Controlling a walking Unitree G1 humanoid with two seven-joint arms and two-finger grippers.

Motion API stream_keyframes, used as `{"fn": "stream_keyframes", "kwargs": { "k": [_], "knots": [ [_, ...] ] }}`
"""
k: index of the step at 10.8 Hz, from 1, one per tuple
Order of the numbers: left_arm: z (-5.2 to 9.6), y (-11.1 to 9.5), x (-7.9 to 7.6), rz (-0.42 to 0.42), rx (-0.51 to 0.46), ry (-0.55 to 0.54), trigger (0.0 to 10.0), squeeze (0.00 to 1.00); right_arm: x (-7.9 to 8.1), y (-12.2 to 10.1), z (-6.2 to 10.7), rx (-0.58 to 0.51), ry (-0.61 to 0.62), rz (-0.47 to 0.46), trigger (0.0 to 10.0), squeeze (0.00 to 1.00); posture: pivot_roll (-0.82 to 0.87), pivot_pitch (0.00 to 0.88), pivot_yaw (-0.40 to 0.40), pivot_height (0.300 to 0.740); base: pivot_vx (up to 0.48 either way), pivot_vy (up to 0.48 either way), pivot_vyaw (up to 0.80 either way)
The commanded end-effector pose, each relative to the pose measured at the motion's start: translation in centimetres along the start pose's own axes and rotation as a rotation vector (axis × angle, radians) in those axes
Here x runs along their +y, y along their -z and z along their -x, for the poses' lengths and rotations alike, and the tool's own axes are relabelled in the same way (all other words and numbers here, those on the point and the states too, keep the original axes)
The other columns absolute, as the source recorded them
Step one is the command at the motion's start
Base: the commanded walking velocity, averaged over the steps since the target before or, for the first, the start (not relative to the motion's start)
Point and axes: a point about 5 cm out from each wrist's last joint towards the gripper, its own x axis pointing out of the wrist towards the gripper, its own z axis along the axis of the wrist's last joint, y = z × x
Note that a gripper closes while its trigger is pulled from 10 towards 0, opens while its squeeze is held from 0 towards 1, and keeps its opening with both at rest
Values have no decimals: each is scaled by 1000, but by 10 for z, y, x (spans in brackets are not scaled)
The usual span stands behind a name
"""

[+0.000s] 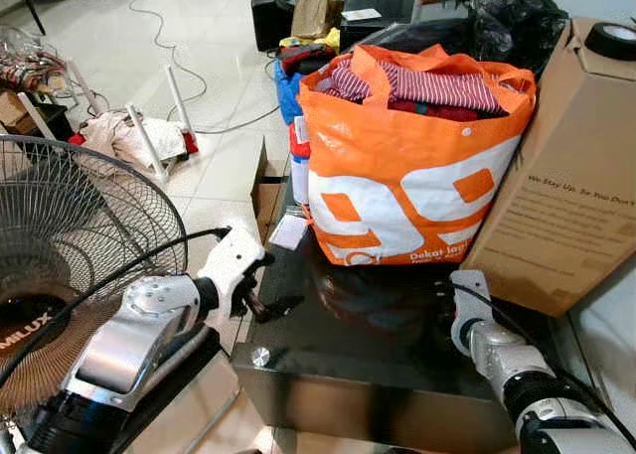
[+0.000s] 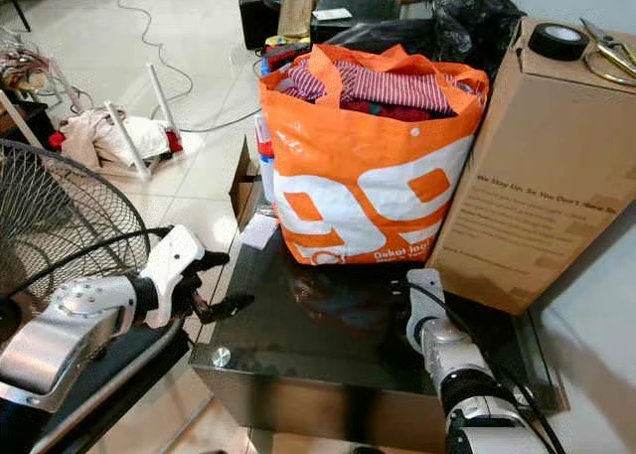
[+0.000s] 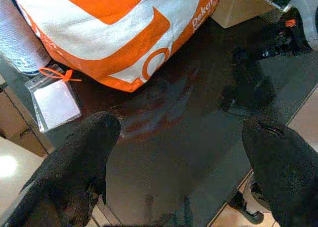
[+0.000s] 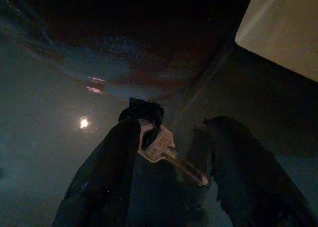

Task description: Hang keys on a hook

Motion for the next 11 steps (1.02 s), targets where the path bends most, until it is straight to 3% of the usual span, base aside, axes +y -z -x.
{"fn": "stream_keyframes", "kwargs": {
  "k": [1,2,3,4,5,11],
  "knots": [
    [3,-1,2,-22,10,-1,10000,0,3,1,-1,28,2,-5,10000,0,1,0,31,740,0,0,0],
    [3,-1,2,-23,10,-1,10000,0,4,1,-1,30,-1,-5,10000,0,2,0,30,740,0,0,0],
    [3,-1,2,-23,11,-2,10000,0,4,2,-1,31,-4,-7,4863,0,2,0,28,740,0,0,0],
    [3,-1,1,-23,10,-2,10000,0,4,2,-1,31,-6,-10,902,0,2,0,28,740,0,0,0],
    [3,-1,1,-24,10,-2,10000,0,3,3,-2,33,-5,-12,0,0,1,0,28,740,0,0,0],
    [1,-1,1,-23,9,4,10000,0,0,10,-1,29,-4,-9,0,0,-4,0,29,740,0,0,0]
  ]
}}
